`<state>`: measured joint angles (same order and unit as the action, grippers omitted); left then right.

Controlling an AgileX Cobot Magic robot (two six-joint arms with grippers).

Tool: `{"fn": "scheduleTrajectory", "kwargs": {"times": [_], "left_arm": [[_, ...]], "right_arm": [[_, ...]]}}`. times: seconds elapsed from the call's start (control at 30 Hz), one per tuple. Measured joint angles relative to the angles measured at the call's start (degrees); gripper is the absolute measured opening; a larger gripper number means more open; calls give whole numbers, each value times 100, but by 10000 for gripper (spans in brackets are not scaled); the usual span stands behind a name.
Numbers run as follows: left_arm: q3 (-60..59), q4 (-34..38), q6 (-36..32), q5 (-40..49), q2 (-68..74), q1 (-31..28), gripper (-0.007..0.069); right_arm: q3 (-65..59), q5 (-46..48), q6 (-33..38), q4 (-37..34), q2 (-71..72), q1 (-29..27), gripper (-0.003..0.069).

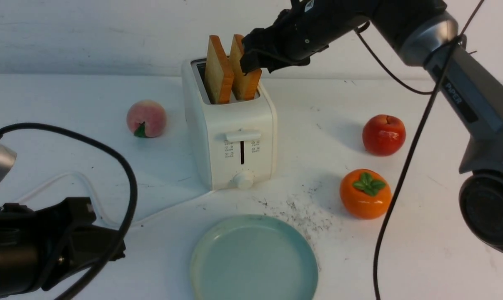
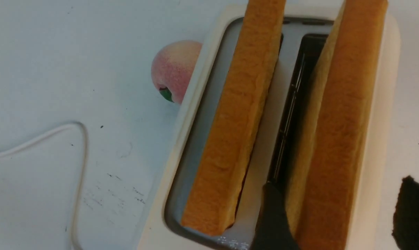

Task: Take toasted bread from bread machine on white table place on plate.
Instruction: 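Grasp the toast slice in the toaster and pull it up out of the slot with the right gripper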

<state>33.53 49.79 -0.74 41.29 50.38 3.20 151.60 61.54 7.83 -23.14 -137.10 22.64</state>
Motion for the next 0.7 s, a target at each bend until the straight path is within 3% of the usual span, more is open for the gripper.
{"fn": "scheduleTrajectory", "kwargs": {"times": [0.27, 0.43, 0.57, 0.7], "left_arm": [[0, 0, -46, 0, 0, 0, 1], [0, 0, -218, 0, 0, 0, 4], [0, 0, -264, 0, 0, 0, 8], [0, 0, -278, 24, 0, 0, 15]], "right_arm": [[0, -216, 0, 0, -317, 0, 437], [34, -260, 0, 82, -404, 0, 321], [66, -353, -3, 112, -398, 13, 122], [107, -277, -3, 250, -323, 45, 127]]}}
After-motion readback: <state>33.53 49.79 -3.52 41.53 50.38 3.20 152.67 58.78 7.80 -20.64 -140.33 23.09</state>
